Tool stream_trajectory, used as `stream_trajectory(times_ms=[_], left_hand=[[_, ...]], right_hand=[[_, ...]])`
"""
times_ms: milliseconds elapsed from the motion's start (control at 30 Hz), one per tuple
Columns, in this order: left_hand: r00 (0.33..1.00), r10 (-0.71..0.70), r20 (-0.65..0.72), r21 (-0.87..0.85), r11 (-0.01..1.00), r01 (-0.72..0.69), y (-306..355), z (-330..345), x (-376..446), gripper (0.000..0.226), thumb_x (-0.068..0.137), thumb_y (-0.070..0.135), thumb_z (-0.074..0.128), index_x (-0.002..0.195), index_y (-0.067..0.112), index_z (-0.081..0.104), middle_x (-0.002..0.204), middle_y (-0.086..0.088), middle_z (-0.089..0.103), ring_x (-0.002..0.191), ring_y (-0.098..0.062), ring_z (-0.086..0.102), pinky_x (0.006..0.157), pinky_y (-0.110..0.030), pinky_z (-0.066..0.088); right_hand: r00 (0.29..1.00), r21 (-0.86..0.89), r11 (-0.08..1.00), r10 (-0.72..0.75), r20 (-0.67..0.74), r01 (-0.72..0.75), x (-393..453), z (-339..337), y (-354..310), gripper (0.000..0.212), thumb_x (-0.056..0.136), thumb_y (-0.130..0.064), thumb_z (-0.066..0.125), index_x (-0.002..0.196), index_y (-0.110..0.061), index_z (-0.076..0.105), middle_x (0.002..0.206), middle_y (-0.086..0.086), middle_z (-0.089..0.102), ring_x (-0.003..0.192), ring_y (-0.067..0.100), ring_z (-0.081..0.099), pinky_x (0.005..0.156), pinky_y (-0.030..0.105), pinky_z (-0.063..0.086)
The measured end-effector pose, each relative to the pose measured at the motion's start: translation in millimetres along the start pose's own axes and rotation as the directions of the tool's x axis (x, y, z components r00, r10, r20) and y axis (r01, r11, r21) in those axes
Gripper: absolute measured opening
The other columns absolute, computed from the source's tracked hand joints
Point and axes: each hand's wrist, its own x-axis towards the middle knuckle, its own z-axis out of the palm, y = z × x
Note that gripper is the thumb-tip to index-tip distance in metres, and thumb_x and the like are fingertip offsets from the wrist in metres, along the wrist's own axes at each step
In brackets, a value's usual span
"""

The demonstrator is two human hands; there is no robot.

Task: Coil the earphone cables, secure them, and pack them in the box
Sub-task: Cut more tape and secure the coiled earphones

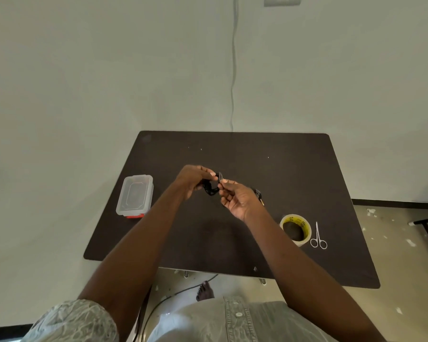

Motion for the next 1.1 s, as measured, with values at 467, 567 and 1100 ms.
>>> stream_trajectory(times_ms=[467, 567, 1100], left_hand=[[0.994, -0.053, 0.101, -0.236, 0.969, 0.075, -1.9, 5.1, -12.8, 0.016, 0.087, 0.003, 0.063, 0.103, 0.005, 0.067, 0.086, -0.007, 0.070, 0.076, -0.016, 0.066, 0.069, -0.028, 0.050], [0.993, -0.022, 0.116, -0.244, 0.969, 0.050, -2.2, 7.5, -13.6, 0.013, 0.088, -0.001, 0.061, 0.098, 0.006, 0.066, 0.084, -0.007, 0.070, 0.077, -0.017, 0.067, 0.071, -0.029, 0.052], [0.989, 0.140, 0.053, -0.102, 0.986, -0.134, -1.4, -1.7, -9.9, 0.019, 0.085, 0.005, 0.069, 0.103, 0.003, 0.069, 0.091, -0.009, 0.072, 0.084, -0.016, 0.069, 0.068, -0.023, 0.053]], right_hand=[[0.984, -0.064, 0.991, -0.125, -0.126, 0.118, 1.9, 18.9, -4.5, 0.006, 0.089, -0.006, 0.065, 0.083, -0.007, 0.066, 0.067, 0.002, 0.065, 0.048, 0.006, 0.058, 0.048, 0.020, 0.049], [0.975, -0.089, 0.987, -0.148, -0.166, 0.135, 3.1, 20.5, -7.1, 0.006, 0.089, -0.005, 0.066, 0.083, -0.005, 0.066, 0.067, 0.004, 0.065, 0.045, 0.005, 0.058, 0.046, 0.019, 0.049], [0.958, -0.243, 0.961, -0.186, -0.218, 0.131, 4.8, 31.1, -18.5, 0.010, 0.087, -0.003, 0.067, 0.077, -0.002, 0.066, 0.056, 0.003, 0.064, 0.039, 0.005, 0.054, 0.041, 0.020, 0.044]])
